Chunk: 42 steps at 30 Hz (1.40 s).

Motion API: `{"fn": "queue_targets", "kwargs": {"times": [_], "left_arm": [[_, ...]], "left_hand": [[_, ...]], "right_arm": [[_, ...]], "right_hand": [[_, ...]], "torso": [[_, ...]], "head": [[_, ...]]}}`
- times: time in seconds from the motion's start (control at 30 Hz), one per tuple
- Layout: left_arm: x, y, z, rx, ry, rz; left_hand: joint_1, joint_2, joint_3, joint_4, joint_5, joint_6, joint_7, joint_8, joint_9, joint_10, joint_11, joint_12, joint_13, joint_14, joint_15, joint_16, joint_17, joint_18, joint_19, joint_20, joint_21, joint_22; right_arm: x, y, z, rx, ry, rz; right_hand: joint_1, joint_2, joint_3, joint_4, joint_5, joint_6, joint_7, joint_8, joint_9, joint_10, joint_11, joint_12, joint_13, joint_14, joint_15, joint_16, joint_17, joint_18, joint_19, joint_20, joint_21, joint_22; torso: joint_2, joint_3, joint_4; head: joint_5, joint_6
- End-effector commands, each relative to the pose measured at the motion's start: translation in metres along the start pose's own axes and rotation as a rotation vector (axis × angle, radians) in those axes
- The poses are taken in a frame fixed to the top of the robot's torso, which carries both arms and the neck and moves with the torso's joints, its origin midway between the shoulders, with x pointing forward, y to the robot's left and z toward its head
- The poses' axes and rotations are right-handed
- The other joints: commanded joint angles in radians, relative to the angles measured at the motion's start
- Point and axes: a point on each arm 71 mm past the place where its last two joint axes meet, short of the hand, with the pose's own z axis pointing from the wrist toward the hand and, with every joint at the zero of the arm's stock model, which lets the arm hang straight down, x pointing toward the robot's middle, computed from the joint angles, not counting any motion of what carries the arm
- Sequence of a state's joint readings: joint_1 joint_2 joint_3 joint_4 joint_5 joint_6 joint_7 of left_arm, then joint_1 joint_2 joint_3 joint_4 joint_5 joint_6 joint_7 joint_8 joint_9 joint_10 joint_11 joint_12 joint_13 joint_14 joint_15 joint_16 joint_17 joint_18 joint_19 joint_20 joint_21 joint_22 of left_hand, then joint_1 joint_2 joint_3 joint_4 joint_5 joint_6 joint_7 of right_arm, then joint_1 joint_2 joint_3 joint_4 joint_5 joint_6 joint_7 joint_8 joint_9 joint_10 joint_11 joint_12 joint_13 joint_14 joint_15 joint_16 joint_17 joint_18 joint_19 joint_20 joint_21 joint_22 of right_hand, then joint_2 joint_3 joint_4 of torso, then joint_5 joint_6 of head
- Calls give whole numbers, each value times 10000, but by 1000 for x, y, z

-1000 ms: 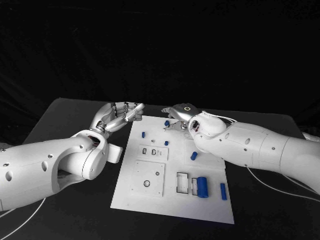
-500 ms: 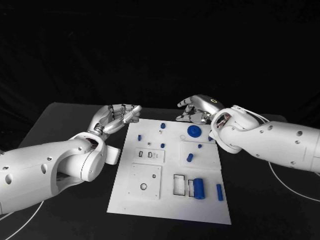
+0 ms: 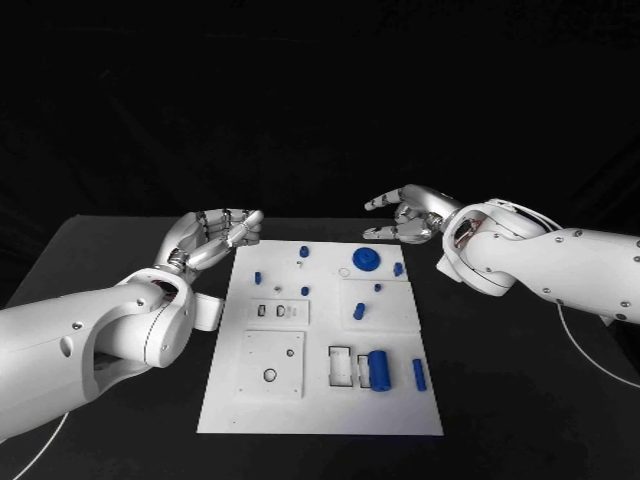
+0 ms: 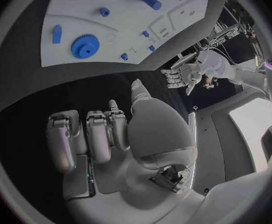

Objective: Assemble the parts on the task board

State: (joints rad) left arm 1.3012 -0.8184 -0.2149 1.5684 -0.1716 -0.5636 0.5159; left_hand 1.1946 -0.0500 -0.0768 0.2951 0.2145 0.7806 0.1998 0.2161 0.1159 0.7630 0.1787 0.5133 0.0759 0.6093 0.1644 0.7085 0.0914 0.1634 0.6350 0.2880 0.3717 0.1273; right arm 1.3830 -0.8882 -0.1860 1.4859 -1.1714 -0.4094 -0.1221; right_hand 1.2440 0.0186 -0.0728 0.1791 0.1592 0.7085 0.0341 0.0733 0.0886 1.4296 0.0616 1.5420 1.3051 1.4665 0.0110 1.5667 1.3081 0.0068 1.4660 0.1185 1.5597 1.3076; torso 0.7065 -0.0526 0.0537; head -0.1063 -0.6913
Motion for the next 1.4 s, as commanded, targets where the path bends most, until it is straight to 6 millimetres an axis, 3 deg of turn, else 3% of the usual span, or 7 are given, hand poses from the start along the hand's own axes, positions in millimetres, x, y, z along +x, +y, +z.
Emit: {"fn": "queue_targets", "kwargs": {"times": [0.03, 0.23, 0.37, 0.43, 0.63, 1.0, 1.4], "left_arm": [[2, -2, 0, 136, 197, -83], [1, -2, -1, 124, 180, -82], [1, -2, -2, 122, 184, -91], [1, -2, -2, 120, 183, -92], [-1, -2, -3, 92, 184, -101], [-3, -2, -5, 72, 135, -89], [-4, -2, -6, 76, 109, -88]], "left_hand": [[-7, 112, 48, -17, -43, -81, 241, 67, 9, -68, 25, -57, 15, -50, 40, -37, 17, 155, -48, -1, -52, -14], [-7, 112, 48, -17, -43, -81, 241, 67, 9, -68, 25, -57, 15, -50, 40, -37, 17, 155, -48, -1, -52, -14], [-7, 112, 48, -17, -43, -81, 241, 67, 9, -68, 25, -57, 15, -50, 40, -37, 17, 155, -48, -1, -52, -14], [-7, 112, 48, -17, -43, -81, 241, 67, 9, -68, 25, -57, 15, -50, 40, -37, 17, 155, -48, -1, -52, -14], [-7, 112, 48, -17, -43, -81, 241, 67, 9, -68, 25, -57, 15, -50, 40, -37, 17, 155, -48, -1, -52, -14], [-7, 112, 48, -17, -43, -81, 241, 67, 9, -68, 25, -57, 15, -50, 40, -37, 17, 155, -48, -1, -52, -14], [10, 142, 43, -19, -47, -111, 245, 79, 12, -71, 29, -62, 17, -63, 44, -45, 19, 153, -56, 1, -59, -22]], "right_arm": [[7, -10, -1, 474, 716, -357], [14, -19, 0, 623, 410, -862], [20, -23, 2, 711, 318, -1311], [23, -24, 3, 757, 320, -1518], [31, -26, 7, 871, 363, -1963], [44, -24, 16, 975, 509, -2406], [53, -23, 28, 1194, 702, -2619]], "right_hand": [[-159, -116, 163, -131, 554, 588, 89, 150, 181, 1412, 17, 288, 2656, 1043, 94, 41, 2627, -68, 1048, 97, 111, 2632], [-214, -375, 508, -355, 1407, 1212, 340, 371, 523, 1412, -29, 288, 2656, 1043, 76, 41, 2627, -68, 1048, 120, 111, 2632], [-272, -664, 877, -459, 1886, 1369, 680, 537, 838, 1412, -178, 288, 2656, 1043, -80, 41, 2627, -68, 1048, -7, 111, 2632], [-217, -749, 1049, -535, 2060, 1429, 745, 614, 966, 1412, -184, 288, 2656, 1043, -128, 41, 2627, -68, 1048, -59, 111, 2632], [-160, -903, 1412, -667, 2249, 1410, 782, 710, 1235, 1412, -96, 288, 2656, 1043, -183, 41, 2627, -68, 1048, -128, 111, 2632], [-267, -1072, 1781, -743, 2712, 1375, 768, 818, 1577, 1412, -75, 288, 2656, 1043, -186, 41, 2627, -68, 1048, -138, 111, 2632], [-335, -1116, 1852, -742, 2660, 1374, 765, 839, 1660, 1412, -71, 288, 2656, 1043, -182, 41, 2627, -68, 1048, -136, 111, 2632]], "torso": [[10, -12, 22], [12, -14, -6], [10, -7, 1], [3, -8, 3], [-3, -3, -17], [-8, -7, 21], [-12, -21, 17]], "head": [[-132, -3], [-207, -61], [-208, -86], [-213, -100], [-82, -152], [-50, -207], [85, -222]]}}
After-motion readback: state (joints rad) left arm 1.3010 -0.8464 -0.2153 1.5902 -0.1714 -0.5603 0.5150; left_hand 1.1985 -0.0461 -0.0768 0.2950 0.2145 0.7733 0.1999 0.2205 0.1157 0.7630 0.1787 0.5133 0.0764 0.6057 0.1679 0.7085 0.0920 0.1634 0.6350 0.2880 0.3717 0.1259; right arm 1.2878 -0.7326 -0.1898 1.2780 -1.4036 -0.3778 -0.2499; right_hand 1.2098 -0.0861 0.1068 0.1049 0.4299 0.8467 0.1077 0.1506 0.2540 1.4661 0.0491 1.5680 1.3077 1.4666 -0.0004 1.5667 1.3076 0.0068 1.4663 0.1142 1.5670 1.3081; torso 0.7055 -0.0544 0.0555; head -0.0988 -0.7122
